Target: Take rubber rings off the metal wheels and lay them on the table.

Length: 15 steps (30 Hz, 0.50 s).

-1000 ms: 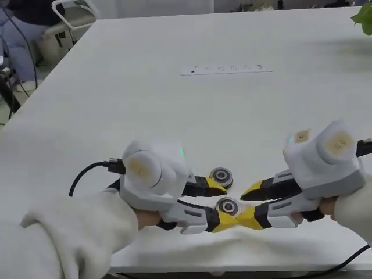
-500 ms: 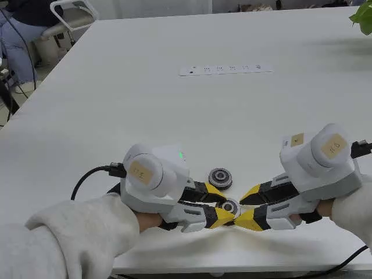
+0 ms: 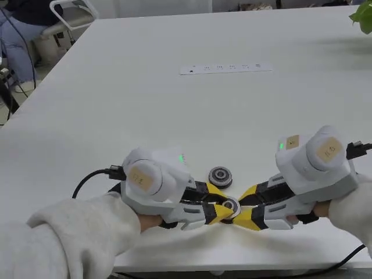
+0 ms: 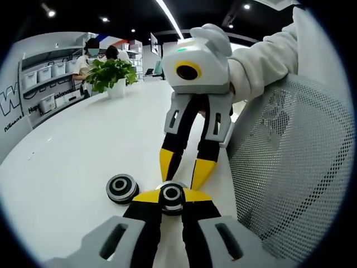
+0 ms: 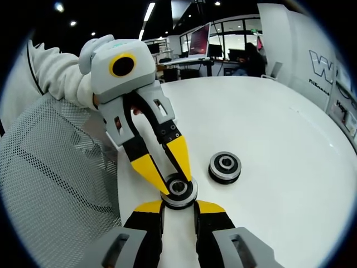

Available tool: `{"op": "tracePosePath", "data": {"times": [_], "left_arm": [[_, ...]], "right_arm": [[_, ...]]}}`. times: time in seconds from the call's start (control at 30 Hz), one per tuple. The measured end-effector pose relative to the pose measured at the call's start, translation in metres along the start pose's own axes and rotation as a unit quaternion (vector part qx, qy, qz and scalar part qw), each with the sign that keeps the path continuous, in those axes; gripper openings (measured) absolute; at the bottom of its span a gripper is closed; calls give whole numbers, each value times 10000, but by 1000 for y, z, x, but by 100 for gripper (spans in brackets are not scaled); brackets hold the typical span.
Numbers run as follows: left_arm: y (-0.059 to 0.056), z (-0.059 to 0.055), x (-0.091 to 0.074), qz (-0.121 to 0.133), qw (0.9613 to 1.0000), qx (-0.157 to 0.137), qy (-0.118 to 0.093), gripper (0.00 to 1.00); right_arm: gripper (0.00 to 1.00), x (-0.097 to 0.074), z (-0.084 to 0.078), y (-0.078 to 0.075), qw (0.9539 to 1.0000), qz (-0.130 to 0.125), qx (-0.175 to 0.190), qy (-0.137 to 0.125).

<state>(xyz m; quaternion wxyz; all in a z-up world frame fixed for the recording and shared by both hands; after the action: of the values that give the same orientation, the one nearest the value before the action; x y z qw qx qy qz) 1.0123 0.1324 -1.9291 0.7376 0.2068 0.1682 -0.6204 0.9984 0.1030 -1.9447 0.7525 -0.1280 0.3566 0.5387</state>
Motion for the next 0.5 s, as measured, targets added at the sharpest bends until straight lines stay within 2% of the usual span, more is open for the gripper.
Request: {"op": "tracePosePath", "data": {"times": [0.37, 0.5], "left_arm": [[1, 0, 0, 33, 10000, -33, -13, 7], [1, 0, 0, 34, 10000, -35, -19, 7]], "right_arm": [[15, -1, -1, 1, 9999, -21, -111, 40], [16, -1, -1, 0, 10000, -17, -41, 29]]}}
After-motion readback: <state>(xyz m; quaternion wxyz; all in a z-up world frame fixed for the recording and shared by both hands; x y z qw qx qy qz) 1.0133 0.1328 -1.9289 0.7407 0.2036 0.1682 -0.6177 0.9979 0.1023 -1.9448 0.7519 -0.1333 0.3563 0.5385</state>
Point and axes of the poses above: the centre of the closed fingertips' face, and the gripper's own axes: x roughly forward along the fingers, y roughly to its left, z roughly out of its top, the point moved 2 cm from there along -x, roughly backward along the fingers, and after that the axes turned 7 degrees about z, right-handed, at the moved point
